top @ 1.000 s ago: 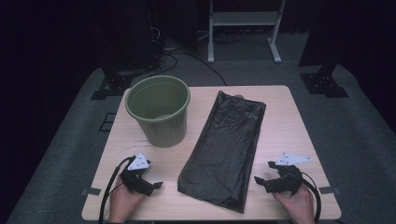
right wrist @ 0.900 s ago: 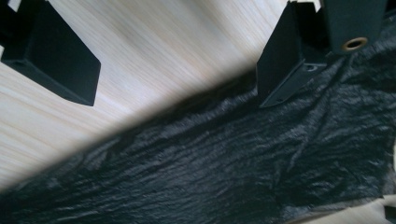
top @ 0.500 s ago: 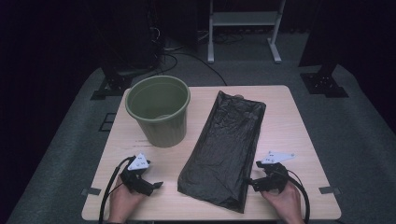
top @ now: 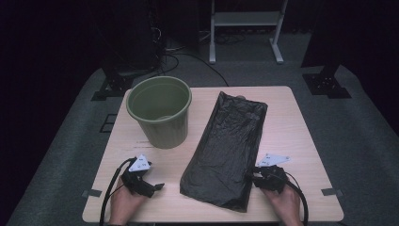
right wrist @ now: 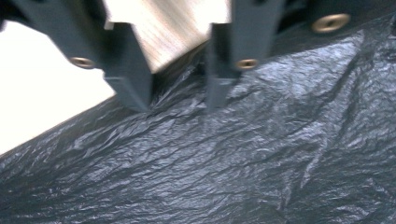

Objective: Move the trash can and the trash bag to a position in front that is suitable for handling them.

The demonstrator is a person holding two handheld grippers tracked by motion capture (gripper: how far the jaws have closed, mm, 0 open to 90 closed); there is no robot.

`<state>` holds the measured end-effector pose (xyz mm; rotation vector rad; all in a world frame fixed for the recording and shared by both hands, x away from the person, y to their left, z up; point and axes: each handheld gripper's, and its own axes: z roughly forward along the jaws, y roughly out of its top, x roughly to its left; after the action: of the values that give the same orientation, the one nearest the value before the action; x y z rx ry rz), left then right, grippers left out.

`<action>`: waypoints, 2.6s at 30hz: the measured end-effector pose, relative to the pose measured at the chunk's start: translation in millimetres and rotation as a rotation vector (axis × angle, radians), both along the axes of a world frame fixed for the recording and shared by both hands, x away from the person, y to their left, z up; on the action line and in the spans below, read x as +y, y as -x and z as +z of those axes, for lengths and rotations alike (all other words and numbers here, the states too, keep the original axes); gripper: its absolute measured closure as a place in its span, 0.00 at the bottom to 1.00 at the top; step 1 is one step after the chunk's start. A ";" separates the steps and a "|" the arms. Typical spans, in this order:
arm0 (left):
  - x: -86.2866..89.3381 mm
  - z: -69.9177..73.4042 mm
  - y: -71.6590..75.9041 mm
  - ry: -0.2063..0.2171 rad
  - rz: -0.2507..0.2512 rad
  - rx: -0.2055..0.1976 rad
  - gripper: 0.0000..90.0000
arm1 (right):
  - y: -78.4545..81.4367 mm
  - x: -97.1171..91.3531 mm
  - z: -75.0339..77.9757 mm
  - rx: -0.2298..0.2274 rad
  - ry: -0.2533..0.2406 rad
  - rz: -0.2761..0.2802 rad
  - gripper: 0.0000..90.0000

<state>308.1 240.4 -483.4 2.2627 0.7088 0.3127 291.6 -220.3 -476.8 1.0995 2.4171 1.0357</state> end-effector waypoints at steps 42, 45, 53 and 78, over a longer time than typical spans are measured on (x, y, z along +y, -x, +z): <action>-0.2 0.0 0.1 -0.001 0.002 0.000 0.00 | -13.7 -123.7 16.6 -0.034 -0.008 -0.189 0.97; -0.3 0.0 0.1 -0.001 0.002 -0.001 0.00 | -15.5 -133.6 15.4 -0.034 0.001 -0.212 0.96; -0.4 0.0 0.2 0.000 0.004 0.000 0.00 | -15.7 -153.6 14.3 -0.043 0.007 -0.260 0.93; -0.6 0.0 0.1 0.000 0.005 0.000 0.00 | -4.2 -94.1 37.5 -0.094 -0.045 -0.108 0.11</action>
<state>308.0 239.8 -483.4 2.2612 0.7143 0.3155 295.8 -314.4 -439.2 1.1557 2.2453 1.0854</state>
